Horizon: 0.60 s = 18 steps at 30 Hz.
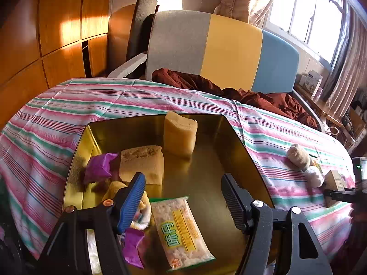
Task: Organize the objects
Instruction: 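Carry the white cardboard box into the gold tray and open the right gripper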
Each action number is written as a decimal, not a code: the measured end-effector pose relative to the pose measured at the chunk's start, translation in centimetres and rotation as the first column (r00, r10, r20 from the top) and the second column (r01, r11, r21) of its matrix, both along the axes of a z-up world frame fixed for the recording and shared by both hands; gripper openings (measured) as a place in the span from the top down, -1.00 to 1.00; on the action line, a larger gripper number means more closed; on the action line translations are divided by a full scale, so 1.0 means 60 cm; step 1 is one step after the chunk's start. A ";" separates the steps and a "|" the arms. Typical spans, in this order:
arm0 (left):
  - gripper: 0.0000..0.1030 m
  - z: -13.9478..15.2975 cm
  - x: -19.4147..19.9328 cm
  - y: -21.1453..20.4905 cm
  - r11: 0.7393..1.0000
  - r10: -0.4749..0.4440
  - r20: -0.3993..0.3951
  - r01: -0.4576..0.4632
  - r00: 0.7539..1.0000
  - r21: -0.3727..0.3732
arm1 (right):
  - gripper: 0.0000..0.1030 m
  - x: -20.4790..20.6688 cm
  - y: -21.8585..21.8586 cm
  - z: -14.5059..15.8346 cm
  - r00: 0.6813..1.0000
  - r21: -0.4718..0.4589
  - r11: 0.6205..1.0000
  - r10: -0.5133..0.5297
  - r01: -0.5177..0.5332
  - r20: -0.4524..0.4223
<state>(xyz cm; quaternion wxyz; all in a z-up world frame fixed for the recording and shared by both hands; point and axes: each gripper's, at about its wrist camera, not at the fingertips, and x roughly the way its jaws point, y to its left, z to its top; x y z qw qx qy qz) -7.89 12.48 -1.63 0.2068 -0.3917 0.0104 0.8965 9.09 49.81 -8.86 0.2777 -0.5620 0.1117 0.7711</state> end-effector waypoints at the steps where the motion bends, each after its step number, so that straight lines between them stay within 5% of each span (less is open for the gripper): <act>1: -0.34 0.001 0.009 -0.002 1.000 -0.001 -0.002 0.001 1.000 0.004 | 0.01 0.000 0.002 0.001 1.000 -0.003 1.000 -0.003 0.003 -0.007; 10: -0.34 0.000 0.058 -0.017 1.000 -0.011 -0.018 0.011 1.000 -0.003 | 0.02 0.022 -0.030 0.050 0.991 0.021 0.999 -0.027 0.030 -0.132; 18: -0.34 -0.012 0.071 -0.036 1.000 0.000 0.005 0.000 1.000 0.006 | 0.01 -0.001 -0.102 0.141 0.954 0.107 0.990 0.115 -0.088 -0.278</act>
